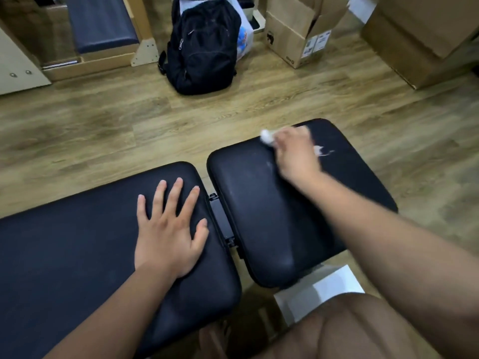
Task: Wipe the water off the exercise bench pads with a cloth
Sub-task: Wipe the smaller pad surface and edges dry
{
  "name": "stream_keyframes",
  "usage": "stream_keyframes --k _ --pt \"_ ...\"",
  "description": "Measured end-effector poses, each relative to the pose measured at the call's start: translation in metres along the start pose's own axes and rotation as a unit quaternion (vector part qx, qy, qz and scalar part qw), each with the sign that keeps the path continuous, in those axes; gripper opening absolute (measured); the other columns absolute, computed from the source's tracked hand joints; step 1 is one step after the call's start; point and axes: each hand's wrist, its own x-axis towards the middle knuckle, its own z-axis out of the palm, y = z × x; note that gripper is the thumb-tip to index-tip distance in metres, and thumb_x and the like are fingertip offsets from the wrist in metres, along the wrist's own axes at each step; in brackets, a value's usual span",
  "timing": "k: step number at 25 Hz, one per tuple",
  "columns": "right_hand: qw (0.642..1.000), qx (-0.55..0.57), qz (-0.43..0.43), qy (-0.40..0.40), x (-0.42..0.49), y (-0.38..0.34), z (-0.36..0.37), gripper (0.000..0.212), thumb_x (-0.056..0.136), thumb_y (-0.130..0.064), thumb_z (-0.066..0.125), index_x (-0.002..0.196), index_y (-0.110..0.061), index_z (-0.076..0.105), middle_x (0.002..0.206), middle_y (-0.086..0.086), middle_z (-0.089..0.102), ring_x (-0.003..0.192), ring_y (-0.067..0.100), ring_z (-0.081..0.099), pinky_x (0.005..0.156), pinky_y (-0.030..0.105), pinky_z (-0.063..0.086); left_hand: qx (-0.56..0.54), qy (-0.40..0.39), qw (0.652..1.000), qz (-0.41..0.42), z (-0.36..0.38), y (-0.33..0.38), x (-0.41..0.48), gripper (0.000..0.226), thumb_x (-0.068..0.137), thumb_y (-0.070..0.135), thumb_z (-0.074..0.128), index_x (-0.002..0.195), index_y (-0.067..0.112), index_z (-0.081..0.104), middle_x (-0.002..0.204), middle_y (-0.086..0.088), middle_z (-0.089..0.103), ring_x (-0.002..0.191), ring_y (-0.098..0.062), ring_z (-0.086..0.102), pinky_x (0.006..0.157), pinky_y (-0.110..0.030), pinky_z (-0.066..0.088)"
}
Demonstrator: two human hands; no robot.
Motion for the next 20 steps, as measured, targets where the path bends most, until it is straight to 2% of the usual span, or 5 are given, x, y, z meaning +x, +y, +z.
stream_keyframes --k 3,5,10,14,20 --pt "0.980 0.053 -0.140 -0.130 -0.043 -0.091 0.018 0.024 0.091 -0.019 0.050 0.108 -0.016 0.067 0.119 0.005 0.057 0.108 0.029 0.042 0.087 0.038 0.040 0.006 0.006 1.000 0.005 0.000 0.000 -0.002 0.068 0.093 0.057 0.018 0.154 0.029 0.028 0.164 -0.003 0.020 0.152 -0.027 0.007 0.119 -0.060 0.008" --pt "0.962 0.014 -0.232 -0.142 -0.044 -0.084 0.014 0.024 0.091 -0.021 0.053 0.110 -0.024 0.066 0.123 -0.001 0.052 0.111 0.027 0.040 0.080 0.034 0.033 -0.002 0.011 1.000 0.008 0.000 -0.001 -0.001 0.068 0.093 0.057 0.020 0.154 0.028 0.030 0.163 -0.004 0.021 0.152 -0.027 0.007 0.119 -0.059 0.007" --pt "0.993 -0.055 0.099 -0.009 0.010 0.099 -0.016 0.029 0.095 -0.026 0.046 0.118 -0.021 0.063 0.131 0.005 0.051 0.118 0.032 0.040 0.092 0.040 0.038 -0.018 0.027 0.999 0.007 0.004 -0.002 0.000 0.067 0.093 0.057 0.024 0.153 0.028 0.031 0.162 -0.005 0.023 0.152 -0.028 0.009 0.120 -0.058 0.005" --pt "0.985 0.024 0.171 -0.013 -0.004 0.141 -0.021 0.041 0.098 -0.046 0.032 0.092 -0.018 0.062 0.091 0.016 0.066 0.091 0.039 0.057 0.076 0.039 0.045 -0.012 0.027 1.000 -0.003 0.003 -0.001 -0.001 0.067 0.092 0.057 0.024 0.152 0.028 0.032 0.162 -0.005 0.024 0.152 -0.027 0.009 0.119 -0.059 0.008" --pt "0.970 -0.005 0.239 -0.042 -0.109 0.166 -0.062 0.053 0.097 -0.055 0.031 0.099 -0.015 0.066 0.082 0.013 0.069 0.080 0.035 0.064 0.075 0.038 0.047 -0.012 0.034 0.999 -0.003 0.003 0.000 -0.001 0.067 0.093 0.057 0.022 0.152 0.026 0.033 0.161 -0.007 0.026 0.151 -0.029 0.012 0.119 -0.060 0.009"
